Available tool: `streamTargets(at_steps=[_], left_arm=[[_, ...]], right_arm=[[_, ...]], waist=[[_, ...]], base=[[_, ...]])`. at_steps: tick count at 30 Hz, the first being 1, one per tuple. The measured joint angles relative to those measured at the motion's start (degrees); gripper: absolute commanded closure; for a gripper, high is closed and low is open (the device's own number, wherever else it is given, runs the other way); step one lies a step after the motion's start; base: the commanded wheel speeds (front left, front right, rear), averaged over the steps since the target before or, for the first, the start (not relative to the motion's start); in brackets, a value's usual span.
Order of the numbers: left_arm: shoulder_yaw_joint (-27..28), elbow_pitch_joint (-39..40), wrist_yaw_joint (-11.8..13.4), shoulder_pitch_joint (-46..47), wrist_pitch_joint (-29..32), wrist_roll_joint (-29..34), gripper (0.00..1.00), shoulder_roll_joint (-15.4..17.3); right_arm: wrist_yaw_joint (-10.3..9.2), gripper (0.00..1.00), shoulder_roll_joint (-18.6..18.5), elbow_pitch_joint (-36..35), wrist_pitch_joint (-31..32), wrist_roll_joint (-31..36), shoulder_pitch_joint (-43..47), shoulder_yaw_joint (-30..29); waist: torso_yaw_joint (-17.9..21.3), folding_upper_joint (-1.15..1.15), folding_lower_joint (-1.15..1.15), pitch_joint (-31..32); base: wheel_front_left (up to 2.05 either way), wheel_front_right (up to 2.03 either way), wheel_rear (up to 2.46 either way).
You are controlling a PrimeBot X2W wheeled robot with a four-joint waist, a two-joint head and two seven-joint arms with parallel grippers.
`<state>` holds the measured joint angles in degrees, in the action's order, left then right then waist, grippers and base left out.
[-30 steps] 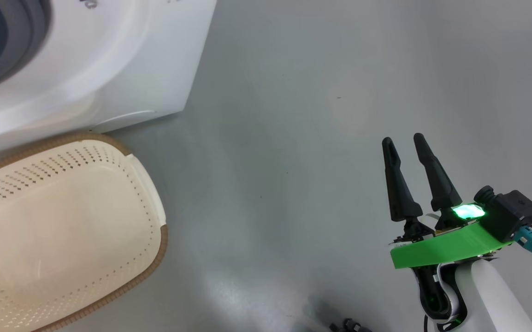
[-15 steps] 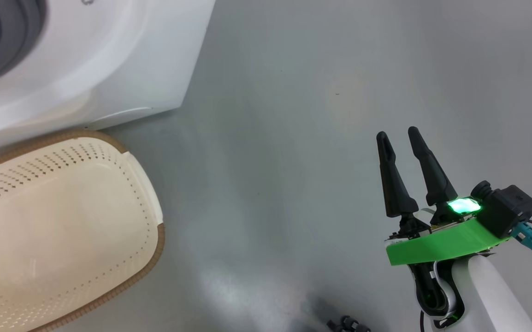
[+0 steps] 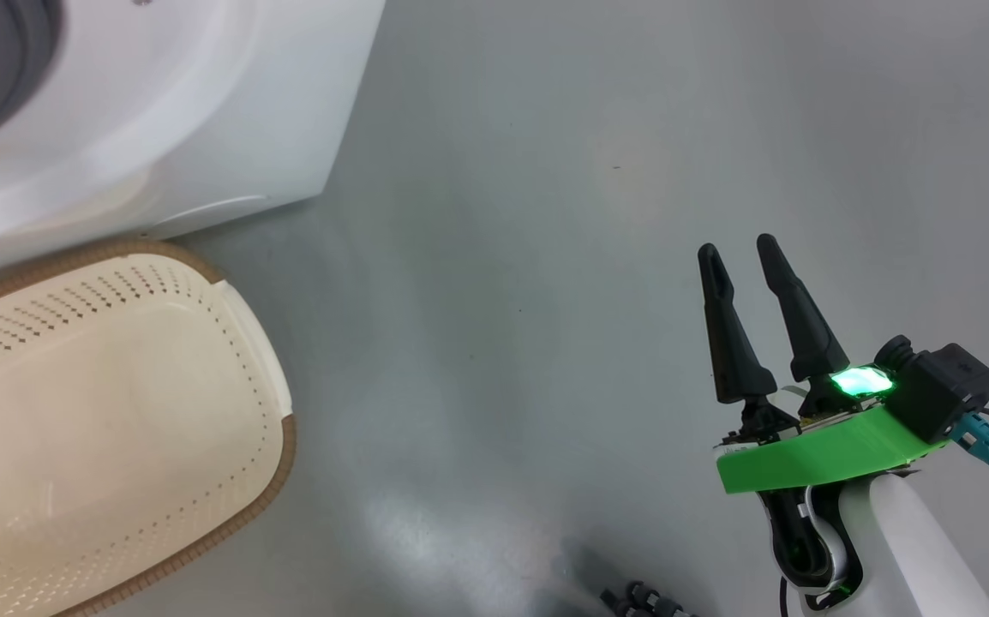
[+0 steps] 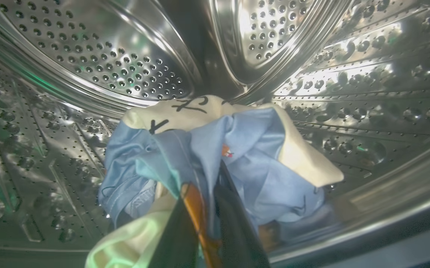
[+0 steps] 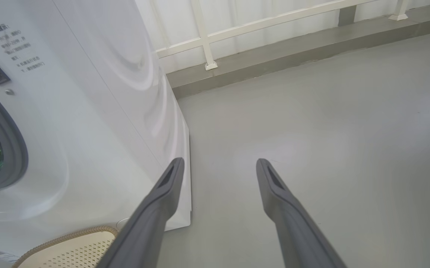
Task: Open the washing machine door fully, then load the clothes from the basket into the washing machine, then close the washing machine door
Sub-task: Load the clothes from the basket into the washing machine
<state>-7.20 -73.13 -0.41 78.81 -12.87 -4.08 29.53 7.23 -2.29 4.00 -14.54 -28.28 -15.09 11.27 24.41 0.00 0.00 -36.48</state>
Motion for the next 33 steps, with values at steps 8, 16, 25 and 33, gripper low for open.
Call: streamTargets(at_steps=[8,16,25,33], left_arm=[[-0.77,-1.21,-1.27,0.08,5.71,-0.48,0.0,-0.48],[-0.04,-1.57,-2.14,-0.03,8.73,-3.27,0.0,-2.47],[1.96,-1.68,-3.25,-2.46,3.35,-6.97,0.0,-5.3],[3.67,-1.19,-4.69,-6.87,-0.91,-10.14,0.0,-7.82]], right_arm=[[0.0,0.0,0.0,-0.01,0.0,-0.02,-0.03,-0.11],[0.0,0.0,0.0,0.1,0.0,0.0,-0.03,-0.37],[0.0,0.0,-0.01,0.3,0.0,0.73,-0.03,-0.94],[0.0,0.0,-0.04,0.55,0.0,1.82,0.02,-2.1]], waist=[[-0.39,0.0,0.0,0.56],[-1.35,0.0,-0.01,2.66],[-3.0,0.0,-0.01,5.18],[-4.7,0.0,-0.01,7.85]], base=[[0.0,0.0,0.0],[0.0,0.0,0.0],[0.0,0.0,0.0],[0.0,0.0,0.0]])
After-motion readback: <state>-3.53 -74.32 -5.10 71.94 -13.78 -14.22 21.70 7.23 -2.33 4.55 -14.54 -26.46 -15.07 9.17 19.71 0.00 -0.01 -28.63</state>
